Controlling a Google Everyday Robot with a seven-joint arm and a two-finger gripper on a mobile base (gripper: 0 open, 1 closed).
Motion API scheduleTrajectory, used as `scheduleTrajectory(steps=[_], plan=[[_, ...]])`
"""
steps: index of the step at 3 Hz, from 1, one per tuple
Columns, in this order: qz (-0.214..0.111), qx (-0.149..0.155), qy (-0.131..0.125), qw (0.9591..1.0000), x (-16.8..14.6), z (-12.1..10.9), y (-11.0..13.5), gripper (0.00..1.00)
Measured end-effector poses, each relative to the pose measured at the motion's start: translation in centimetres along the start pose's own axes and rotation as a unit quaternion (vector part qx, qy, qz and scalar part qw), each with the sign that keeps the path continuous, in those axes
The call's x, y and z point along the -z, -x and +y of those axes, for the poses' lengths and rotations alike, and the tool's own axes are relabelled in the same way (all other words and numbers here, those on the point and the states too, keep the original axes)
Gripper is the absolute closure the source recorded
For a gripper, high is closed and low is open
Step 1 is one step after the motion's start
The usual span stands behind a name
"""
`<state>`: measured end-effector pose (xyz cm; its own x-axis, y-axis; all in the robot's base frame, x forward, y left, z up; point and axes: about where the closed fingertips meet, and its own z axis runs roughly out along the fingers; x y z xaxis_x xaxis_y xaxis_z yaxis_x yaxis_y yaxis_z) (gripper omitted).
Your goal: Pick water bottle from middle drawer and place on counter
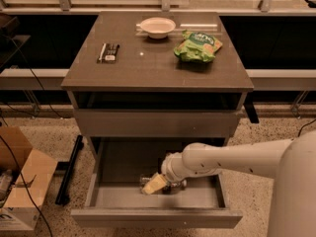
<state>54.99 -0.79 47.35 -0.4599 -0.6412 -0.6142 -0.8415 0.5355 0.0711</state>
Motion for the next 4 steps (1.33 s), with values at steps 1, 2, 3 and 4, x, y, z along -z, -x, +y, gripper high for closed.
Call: scheduleTrajectory(steps=[1,2,3,4], plan=[[0.007,-0.025,0.020,0.9995,-3.2,-0.9,-3.2,0.00],[0.025,-0.043,0.027,0.9984,-5.6,-1.5,-5.9,0.00],[0.042,-0.053,0.041,0.9968,-7.4,-1.1,-7.6,0.17],[0.044,-0.061,0.037,0.9965,-7.1,-0.5,-7.9,0.41]])
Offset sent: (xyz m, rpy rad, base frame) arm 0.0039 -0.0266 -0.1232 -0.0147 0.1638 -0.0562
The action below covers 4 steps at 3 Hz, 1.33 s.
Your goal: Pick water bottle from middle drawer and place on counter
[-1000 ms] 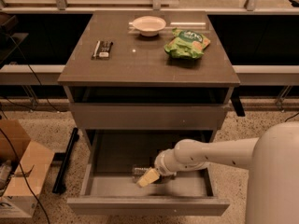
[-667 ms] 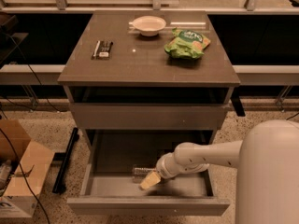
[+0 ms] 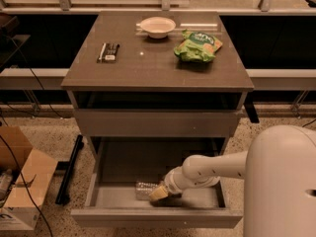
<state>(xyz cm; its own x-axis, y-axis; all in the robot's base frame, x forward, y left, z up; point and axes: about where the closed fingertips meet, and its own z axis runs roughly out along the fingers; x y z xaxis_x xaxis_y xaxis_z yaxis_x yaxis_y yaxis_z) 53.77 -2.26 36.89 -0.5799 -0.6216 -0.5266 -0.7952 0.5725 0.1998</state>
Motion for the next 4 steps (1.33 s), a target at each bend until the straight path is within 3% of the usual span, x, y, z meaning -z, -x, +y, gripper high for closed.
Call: scheduleTrajectory(steps=[1,2,3,4], plan=[[-0.010,0.003,-0.014,0.9998,1.9,0.8,0.7,0.64],[-0.041,0.030,-0.034,0.9981,5.0,1.5,3.2,0.88],[-0.088,0.054,-0.041,0.9938,8.8,2.2,7.2,1.00],[-0.143,0.117,-0.058,0.9810,15.6,1.9,13.0,1.00]])
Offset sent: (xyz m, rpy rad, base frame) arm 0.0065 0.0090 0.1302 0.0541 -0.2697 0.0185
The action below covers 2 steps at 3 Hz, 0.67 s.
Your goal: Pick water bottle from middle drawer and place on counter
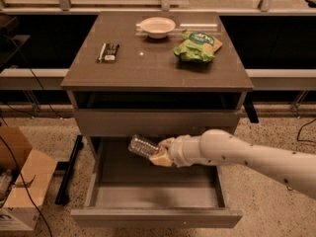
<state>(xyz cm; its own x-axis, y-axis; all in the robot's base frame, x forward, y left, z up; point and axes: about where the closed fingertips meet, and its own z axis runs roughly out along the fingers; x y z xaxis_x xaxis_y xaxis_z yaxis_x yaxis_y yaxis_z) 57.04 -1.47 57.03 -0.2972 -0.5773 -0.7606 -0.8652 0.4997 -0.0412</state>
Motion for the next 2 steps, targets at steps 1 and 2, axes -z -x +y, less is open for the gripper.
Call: scheduleTrajectory(steps=[1,2], plan=[[-0.061,0.091,-0.017,0.9938,7.6,-3.1,7.9,1.00],[-0.121,0.178,-0.044,0.9757,16.7,-5.0,15.6,1.00]])
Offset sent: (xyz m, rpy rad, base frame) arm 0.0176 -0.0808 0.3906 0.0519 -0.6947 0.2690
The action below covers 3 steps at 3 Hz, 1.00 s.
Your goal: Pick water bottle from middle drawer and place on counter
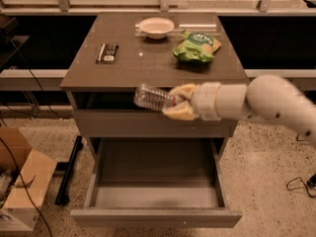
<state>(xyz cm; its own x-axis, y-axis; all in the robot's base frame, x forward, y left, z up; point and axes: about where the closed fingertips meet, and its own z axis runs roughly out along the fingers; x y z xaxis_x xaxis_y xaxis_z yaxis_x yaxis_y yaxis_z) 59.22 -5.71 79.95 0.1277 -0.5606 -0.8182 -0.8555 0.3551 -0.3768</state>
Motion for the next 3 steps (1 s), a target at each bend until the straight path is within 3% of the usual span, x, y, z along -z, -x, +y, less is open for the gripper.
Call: scheduleTrajectory(steps=[1,2,3], plan=[[-0.029,0.073,-0.044,0.9959,4.9,-6.1,7.2,1.00],[-0.045,0.081,-0.081,0.9924,7.3,-9.6,9.4,1.00],[-0.037,0.078,-0.073,0.9936,6.7,-9.0,8.9,1.00]])
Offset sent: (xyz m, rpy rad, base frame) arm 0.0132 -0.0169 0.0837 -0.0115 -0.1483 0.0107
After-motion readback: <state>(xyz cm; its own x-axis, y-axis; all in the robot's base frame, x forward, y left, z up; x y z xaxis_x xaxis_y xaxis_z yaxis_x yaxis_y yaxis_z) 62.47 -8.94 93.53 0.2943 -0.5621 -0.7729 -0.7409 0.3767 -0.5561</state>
